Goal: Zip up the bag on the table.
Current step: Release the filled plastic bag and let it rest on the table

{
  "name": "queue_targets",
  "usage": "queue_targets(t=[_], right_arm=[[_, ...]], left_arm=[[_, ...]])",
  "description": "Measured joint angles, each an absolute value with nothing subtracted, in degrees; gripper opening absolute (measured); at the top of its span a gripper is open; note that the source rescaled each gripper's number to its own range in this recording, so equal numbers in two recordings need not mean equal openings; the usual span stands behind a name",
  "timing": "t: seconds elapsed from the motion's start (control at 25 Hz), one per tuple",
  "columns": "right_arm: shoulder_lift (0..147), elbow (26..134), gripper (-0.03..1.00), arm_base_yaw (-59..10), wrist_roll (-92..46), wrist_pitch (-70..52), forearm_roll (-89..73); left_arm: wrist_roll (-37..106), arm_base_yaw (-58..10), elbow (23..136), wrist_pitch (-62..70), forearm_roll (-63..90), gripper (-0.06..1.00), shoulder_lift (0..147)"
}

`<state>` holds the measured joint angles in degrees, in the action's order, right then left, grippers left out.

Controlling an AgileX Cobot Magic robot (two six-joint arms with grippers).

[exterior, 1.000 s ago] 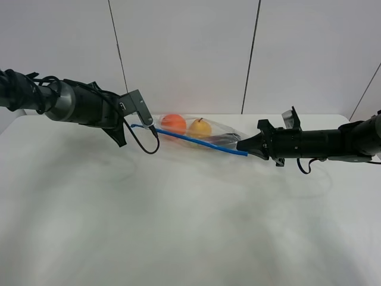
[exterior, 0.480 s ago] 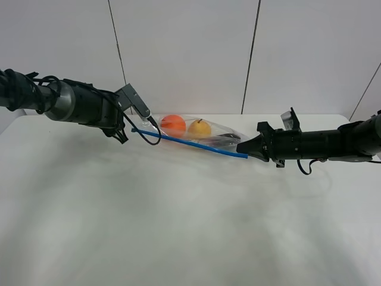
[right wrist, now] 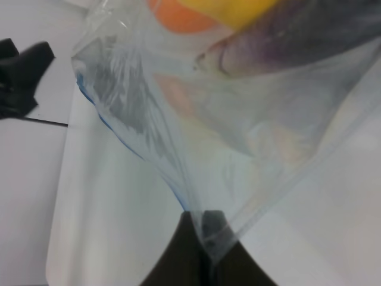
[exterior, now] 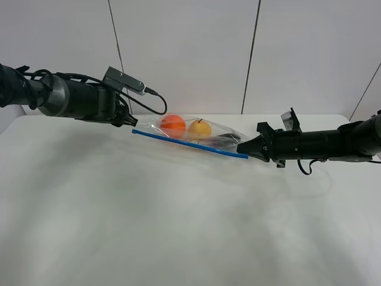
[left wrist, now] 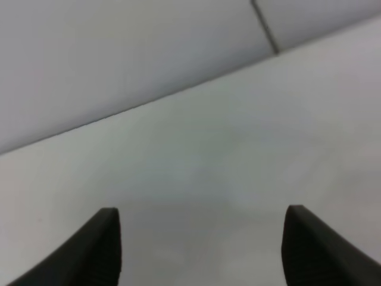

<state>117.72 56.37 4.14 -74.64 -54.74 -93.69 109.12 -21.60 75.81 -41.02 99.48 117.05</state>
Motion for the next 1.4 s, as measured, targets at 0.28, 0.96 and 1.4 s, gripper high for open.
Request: queue_targets(t=[0.28,0.96,1.4], right_arm=[[117.7,56.4,0.0,4.1,-75.1,-54.3,-93.1],[117.7,56.4,0.0,4.1,-75.1,-53.9,-90.8],[117.7,56.4,0.0,4.1,-75.1,-53.3,-89.0]], left_arm=[[95.1,-21.6,75.8,-30.1,99.5,1.0,113.2],[52.9,-21.6,75.8,26.2,99.4,1.0,111.8],[37.7,-21.6,75.8,64.0,99.3,1.0,111.7]])
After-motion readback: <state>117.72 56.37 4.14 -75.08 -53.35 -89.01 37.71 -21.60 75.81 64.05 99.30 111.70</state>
